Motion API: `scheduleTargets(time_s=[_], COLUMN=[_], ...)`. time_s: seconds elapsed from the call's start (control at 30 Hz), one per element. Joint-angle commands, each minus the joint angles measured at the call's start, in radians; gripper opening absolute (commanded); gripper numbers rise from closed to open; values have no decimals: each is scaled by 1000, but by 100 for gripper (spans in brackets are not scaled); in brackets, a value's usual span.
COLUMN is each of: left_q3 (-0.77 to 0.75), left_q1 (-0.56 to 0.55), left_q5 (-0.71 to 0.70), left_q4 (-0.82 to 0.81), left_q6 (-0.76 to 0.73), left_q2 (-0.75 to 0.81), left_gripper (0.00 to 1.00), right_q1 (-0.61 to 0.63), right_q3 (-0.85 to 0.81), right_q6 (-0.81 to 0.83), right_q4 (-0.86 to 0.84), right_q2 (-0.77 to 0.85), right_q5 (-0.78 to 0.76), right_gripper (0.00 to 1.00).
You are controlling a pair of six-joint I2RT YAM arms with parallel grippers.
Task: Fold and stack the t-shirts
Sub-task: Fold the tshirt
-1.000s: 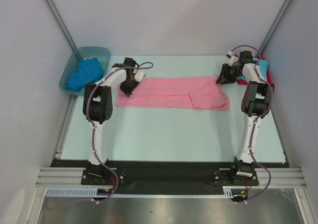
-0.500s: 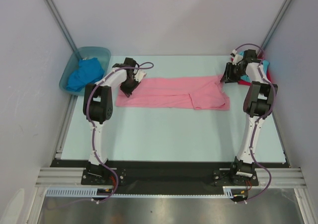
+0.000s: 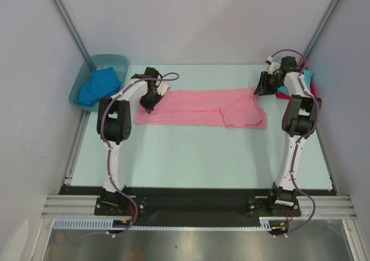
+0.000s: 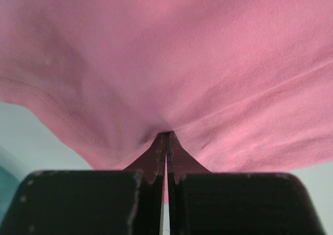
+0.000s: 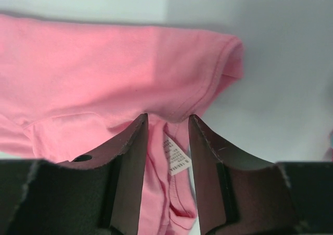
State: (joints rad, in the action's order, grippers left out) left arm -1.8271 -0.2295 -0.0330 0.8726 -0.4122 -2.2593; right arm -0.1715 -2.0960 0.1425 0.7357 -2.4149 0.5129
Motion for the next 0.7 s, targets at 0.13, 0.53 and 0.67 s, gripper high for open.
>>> scheduleTargets(time_s=[0.13,0.53,0.67], left_q3=[8,-9,-11], left_q1=[-10,-11,-11], left_q5=[12,16,15], left_q4=[-12,-11,-11], left_q6=[-11,-7,-7], left_q2=[-22,-34,-32], left_gripper=[0,0,0], right_q1=[30,36,43], right_q3=[-65,-55,-47], right_q6=[0,8,12], right_q4=[-7,-7,-4], right_q2=[8,20,28], right_q5=[32,22,19], right_gripper=[41,27,11])
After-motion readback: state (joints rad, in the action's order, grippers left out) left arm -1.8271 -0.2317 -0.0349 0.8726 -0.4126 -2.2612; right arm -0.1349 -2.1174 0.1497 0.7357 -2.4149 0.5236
